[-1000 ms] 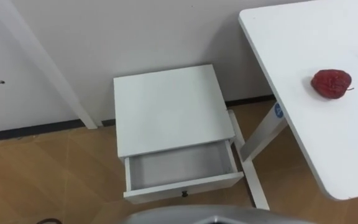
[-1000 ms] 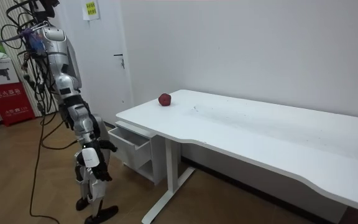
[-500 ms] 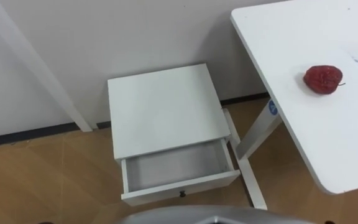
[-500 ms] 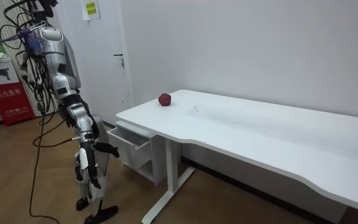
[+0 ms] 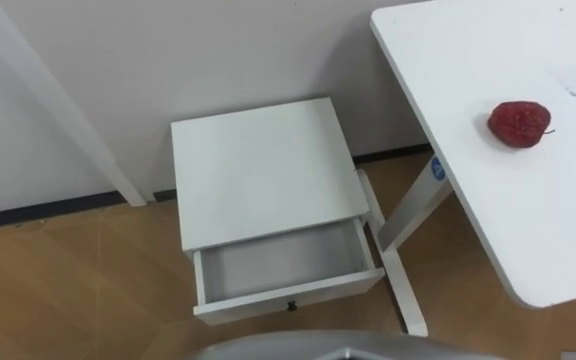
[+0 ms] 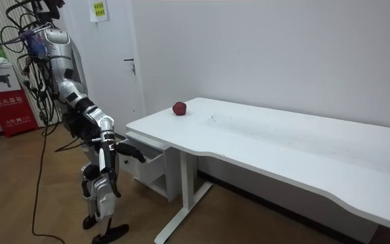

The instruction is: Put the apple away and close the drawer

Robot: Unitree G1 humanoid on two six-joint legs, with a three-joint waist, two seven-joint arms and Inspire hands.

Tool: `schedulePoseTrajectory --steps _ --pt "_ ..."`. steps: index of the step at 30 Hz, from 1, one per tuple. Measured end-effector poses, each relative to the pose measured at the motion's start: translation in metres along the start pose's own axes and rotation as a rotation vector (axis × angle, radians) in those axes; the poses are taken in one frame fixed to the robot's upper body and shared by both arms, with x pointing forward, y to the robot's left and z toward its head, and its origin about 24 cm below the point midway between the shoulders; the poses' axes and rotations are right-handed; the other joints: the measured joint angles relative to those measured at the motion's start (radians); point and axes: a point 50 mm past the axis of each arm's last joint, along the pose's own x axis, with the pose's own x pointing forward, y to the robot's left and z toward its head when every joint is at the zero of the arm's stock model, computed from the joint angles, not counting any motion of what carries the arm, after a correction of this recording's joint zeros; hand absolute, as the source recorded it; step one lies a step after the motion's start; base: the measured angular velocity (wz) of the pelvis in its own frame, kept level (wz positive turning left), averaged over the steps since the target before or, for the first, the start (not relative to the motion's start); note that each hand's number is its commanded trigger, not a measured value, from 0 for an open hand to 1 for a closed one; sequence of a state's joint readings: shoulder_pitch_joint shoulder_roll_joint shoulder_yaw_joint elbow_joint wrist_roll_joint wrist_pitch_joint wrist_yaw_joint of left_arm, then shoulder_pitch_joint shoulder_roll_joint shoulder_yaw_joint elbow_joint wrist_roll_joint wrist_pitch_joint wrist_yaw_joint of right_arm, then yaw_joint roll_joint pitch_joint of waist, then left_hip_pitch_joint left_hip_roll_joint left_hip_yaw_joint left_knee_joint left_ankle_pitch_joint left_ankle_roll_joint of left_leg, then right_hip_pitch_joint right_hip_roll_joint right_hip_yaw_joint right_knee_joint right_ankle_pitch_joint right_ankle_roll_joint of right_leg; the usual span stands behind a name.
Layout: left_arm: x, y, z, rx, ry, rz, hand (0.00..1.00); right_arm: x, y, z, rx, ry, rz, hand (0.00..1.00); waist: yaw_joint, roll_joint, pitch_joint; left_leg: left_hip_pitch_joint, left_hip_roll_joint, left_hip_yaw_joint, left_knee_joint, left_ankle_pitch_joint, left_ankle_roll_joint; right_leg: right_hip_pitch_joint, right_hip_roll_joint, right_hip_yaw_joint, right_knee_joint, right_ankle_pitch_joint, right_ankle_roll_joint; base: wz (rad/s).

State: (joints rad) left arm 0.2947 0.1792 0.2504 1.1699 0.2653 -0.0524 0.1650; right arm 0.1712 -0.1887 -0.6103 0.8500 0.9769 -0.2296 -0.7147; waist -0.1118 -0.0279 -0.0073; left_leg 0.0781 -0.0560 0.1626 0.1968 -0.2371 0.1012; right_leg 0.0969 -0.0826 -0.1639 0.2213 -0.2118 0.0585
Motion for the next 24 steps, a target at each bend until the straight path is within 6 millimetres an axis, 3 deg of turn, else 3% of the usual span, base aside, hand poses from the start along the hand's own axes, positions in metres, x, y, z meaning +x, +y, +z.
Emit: schedulePoseTrajectory --steps 5,12,18,24 --pt "0.000 0.001 0.006 0.005 -0.037 0.004 0.00 -0.012 0.016 0.020 0.002 -0.142 0.033 0.00 0.002 -0.001 -0.0002 -0.005 0.000 0.000 -0.002 0.000 0.000 -0.010 0.000 0.000 -0.001 0.000 0.000 0.00" --pt "0.001 -0.001 0.015 0.028 -0.080 -0.006 0.00 -0.026 0.029 0.032 -0.032 -0.286 0.059 0.00 0.010 0.004 0.0027 -0.003 -0.001 0.000 -0.006 0.000 0.000 -0.012 0.002 0.016 -0.002 0.000 0.000 -0.01" --pt "0.000 -0.005 0.014 0.065 -0.091 -0.025 0.00 -0.057 0.055 0.046 -0.054 -0.489 0.182 0.00 0.012 0.008 0.0046 -0.006 0.002 0.006 -0.010 0.000 0.000 -0.016 0.005 0.022 -0.001 0.000 0.000 -0.03" --pt "0.000 -0.010 0.020 0.110 -0.124 -0.044 0.00 -0.096 0.079 0.052 -0.098 -0.696 0.387 0.00 0.041 0.009 0.0049 -0.016 0.006 0.022 -0.006 0.001 -0.003 -0.029 0.008 0.026 -0.002 0.001 -0.001 -0.07"
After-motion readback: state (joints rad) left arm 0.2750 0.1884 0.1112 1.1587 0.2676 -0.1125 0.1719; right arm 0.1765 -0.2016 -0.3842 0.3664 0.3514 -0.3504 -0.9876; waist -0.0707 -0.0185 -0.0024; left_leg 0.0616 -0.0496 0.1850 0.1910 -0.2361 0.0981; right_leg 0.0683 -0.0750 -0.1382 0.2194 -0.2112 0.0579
